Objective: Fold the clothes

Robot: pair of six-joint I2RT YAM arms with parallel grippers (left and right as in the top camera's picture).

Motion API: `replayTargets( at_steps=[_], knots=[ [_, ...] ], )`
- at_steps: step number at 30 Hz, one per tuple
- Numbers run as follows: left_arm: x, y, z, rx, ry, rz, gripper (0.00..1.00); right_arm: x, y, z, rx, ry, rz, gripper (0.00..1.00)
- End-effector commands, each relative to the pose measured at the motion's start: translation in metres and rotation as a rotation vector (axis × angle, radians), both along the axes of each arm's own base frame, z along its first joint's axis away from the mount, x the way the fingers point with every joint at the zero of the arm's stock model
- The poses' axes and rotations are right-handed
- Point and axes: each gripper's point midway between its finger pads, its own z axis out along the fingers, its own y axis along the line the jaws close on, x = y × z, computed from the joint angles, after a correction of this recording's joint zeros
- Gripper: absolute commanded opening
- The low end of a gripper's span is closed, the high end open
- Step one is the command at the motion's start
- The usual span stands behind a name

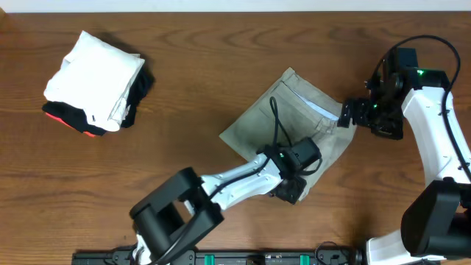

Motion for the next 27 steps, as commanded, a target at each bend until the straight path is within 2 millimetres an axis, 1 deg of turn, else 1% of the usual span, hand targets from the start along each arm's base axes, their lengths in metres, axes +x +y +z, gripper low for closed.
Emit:
replayTargets(
  at_steps=[1, 5, 9, 11, 13, 15, 18, 20, 22, 24, 27],
  knots=[
    [0.004, -0.003, -0.013, 0.001, -0.005, 0.024, 0.06, -0.001, -0.002, -0.001, -0.006, 0.009, -0.012, 0.99],
    [0.021, -0.027, -0.003, -0.103, -0.056, 0.057, 0.06, -0.001, -0.002, -0.001, -0.006, 0.009, -0.012, 0.99],
    [0.041, -0.051, 0.012, -0.216, -0.108, 0.106, 0.05, -0.001, -0.002, -0.001, -0.006, 0.009, -0.012, 0.99],
    [0.048, -0.056, 0.019, -0.242, -0.114, 0.126, 0.06, -0.001, -0.002, -0.001, -0.006, 0.009, -0.012, 0.99],
    [0.051, -0.058, 0.028, -0.264, -0.097, 0.128, 0.06, -0.001, -0.002, -0.001, -0.006, 0.009, -0.012, 0.99],
    [0.056, -0.055, 0.040, -0.277, -0.087, 0.142, 0.06, -0.001, -0.002, -0.001, -0.006, 0.009, -0.012, 0.99],
    [0.068, -0.043, 0.064, -0.295, -0.113, 0.161, 0.06, -0.001, -0.002, -0.001, -0.006, 0.009, -0.012, 0.99],
    [0.080, -0.033, 0.087, -0.325, -0.164, 0.153, 0.06, -0.001, -0.002, -0.001, -0.006, 0.009, -0.012, 0.99],
    [0.091, -0.025, 0.104, -0.342, -0.211, 0.154, 0.06, -0.001, -0.002, -0.001, -0.006, 0.009, -0.012, 0.99],
    [0.108, -0.011, 0.114, -0.328, -0.274, 0.197, 0.07, -0.001, -0.002, -0.001, -0.006, 0.009, -0.012, 0.99],
    [0.131, 0.006, 0.115, -0.285, -0.353, 0.249, 0.08, -0.001, -0.002, -0.001, -0.006, 0.009, -0.012, 0.99]
  ],
)
